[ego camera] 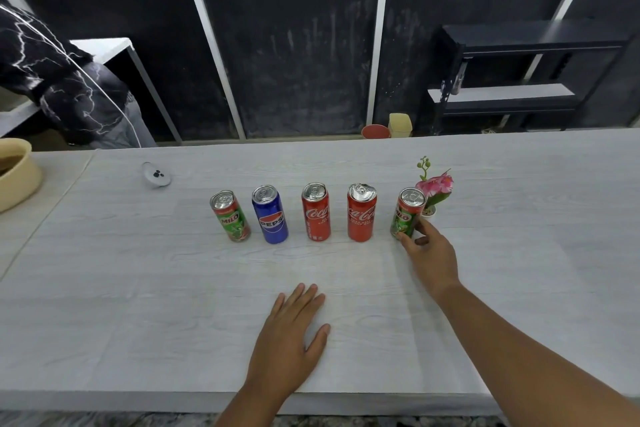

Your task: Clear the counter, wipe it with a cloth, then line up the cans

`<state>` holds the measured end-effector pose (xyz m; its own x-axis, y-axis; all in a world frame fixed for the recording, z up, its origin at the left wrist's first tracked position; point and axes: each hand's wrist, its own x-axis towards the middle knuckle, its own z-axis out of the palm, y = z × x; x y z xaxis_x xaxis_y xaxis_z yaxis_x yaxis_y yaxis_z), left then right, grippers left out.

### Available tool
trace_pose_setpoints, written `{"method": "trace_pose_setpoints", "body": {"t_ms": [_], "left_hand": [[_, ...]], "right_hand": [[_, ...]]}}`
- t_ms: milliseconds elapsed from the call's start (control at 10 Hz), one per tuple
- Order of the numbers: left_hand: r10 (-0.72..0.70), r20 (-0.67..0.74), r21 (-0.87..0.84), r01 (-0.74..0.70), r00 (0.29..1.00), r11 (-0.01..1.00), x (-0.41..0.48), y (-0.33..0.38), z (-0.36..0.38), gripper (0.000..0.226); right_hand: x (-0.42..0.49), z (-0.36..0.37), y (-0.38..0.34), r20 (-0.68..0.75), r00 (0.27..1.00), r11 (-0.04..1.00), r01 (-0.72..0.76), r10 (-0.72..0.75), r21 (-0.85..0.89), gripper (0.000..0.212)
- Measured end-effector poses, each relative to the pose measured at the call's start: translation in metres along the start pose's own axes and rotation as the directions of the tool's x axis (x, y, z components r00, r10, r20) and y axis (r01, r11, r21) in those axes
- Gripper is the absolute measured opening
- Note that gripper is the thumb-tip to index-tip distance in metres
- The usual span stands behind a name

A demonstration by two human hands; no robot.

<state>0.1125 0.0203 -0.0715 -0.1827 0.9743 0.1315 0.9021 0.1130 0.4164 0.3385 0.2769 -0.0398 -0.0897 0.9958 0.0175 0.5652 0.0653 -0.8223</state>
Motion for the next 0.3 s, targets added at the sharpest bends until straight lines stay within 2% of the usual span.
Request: {"method": "trace_pose_setpoints", "body": {"t_ms": [300], "left_hand": [[0.025, -0.045, 0.022, -0.024, 0.999, 0.999, -0.001, -0.002, 0.004, 0.057]], "right_hand": [[-0.027, -0.003, 0.002, 0.002, 1.000, 0.999, -0.021, 0.021, 0.047, 0.070]]}}
